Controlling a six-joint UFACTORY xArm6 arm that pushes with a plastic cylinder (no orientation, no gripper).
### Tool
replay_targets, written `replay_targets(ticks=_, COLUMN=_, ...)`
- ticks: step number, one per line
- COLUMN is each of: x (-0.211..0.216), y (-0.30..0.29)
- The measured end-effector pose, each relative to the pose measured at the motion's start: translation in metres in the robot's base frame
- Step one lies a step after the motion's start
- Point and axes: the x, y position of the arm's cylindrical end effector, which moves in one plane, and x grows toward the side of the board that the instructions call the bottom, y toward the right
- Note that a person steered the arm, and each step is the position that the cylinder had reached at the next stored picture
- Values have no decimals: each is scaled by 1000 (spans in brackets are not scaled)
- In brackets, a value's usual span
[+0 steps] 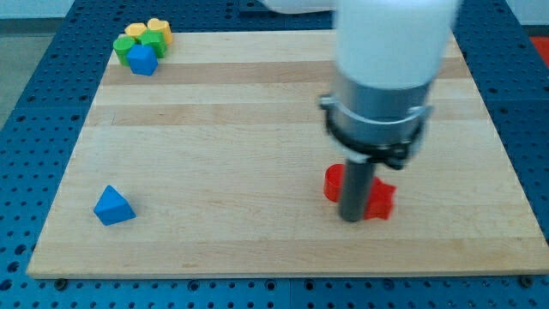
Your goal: Separate the red star from red circle
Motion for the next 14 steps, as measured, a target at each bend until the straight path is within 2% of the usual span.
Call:
replay_targets(ticks=1, x=0, y=61)
replay_targets(ticks=3, x=1, y=118)
replay_targets(ticks=5, x=-23, y=89)
replay_targets(ticks=11, x=-187, y=102)
replay_targets(ticks=12, x=-198, y=67)
replay_targets(ticks=14, x=-184, y=9)
